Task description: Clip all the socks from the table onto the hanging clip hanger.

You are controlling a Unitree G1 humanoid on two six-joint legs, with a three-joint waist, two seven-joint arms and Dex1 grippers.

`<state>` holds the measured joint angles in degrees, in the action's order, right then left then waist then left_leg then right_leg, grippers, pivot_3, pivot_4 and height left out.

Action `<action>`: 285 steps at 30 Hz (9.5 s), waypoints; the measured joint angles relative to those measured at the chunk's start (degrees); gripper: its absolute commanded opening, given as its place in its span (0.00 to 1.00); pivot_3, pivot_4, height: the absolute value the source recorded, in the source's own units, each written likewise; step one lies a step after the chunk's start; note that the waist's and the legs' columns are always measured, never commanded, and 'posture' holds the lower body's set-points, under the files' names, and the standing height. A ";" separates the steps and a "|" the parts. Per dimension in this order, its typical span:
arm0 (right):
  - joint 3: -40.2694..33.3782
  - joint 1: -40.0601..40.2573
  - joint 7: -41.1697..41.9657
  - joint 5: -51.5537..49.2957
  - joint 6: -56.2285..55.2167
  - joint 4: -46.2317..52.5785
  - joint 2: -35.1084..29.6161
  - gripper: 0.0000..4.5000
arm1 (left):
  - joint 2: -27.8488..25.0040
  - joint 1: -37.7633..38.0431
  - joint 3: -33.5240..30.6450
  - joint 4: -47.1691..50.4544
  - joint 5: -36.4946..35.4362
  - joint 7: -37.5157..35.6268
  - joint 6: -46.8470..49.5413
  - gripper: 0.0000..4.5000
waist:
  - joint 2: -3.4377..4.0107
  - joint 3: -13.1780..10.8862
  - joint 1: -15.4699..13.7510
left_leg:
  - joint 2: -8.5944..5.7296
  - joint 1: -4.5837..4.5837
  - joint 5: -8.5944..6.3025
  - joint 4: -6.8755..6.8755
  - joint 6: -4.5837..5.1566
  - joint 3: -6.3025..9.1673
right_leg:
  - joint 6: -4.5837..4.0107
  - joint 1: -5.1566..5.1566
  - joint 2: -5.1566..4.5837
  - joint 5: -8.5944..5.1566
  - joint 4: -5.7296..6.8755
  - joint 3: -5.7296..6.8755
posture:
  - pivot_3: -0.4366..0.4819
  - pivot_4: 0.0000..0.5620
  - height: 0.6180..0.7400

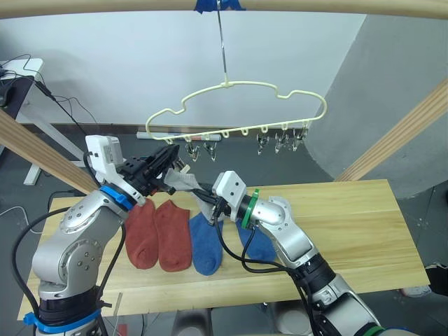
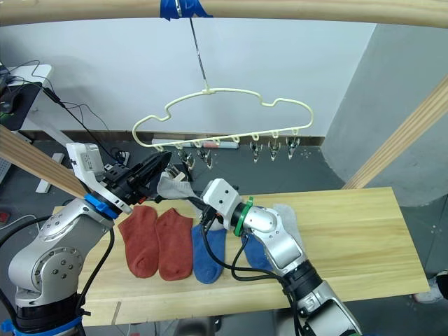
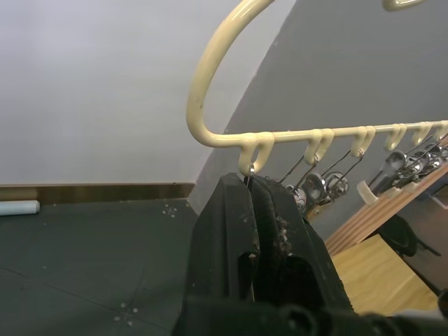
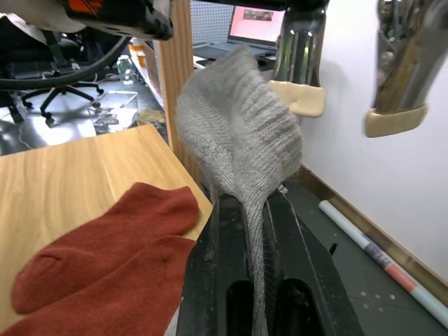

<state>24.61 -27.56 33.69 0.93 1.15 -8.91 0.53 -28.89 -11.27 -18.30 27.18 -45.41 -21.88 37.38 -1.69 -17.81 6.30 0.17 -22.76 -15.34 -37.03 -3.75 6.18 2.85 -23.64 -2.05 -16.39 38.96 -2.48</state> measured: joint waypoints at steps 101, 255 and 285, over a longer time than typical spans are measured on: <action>-25.54 19.99 15.10 -22.56 21.93 40.03 -39.83 0.81 | 10.43 2.98 6.73 -5.44 30.38 6.31 -25.57 0.84 | 0.04 -0.08 -0.72 | -0.49 0.06 0.02 -0.17 0.07 0.03 | 0.06 0.28 0.03 0.06 -0.03 0.01 | 0.24 0.60 1.00; -7.74 3.02 -11.46 -11.13 26.79 16.72 5.02 0.00 | 6.03 -8.21 0.13 -0.71 -8.03 10.03 7.19 0.04 | -0.13 -1.57 -0.01 | -0.37 -0.24 0.03 -0.04 0.05 -0.05 | 0.15 -0.21 -0.11 0.09 -0.05 -0.08 | 0.28 0.64 1.00; -4.07 -0.49 -9.96 -8.98 22.90 11.34 5.24 0.41 | 2.31 -4.70 0.65 0.26 -6.61 8.54 5.15 1.00 | -0.13 -1.57 -0.02 | -0.34 -0.26 0.03 0.01 0.05 -0.04 | 0.15 -0.33 -0.11 0.09 -0.03 -0.12 | 0.30 0.63 1.00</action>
<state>20.54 -28.05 23.72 -8.05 24.05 2.44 5.78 -26.59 -15.97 -17.65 27.44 -52.02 -13.34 42.53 -1.82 -19.38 6.28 -0.17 -23.02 -15.31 -37.02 -3.70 6.14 3.00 -23.97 -2.16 -16.30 38.93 -2.61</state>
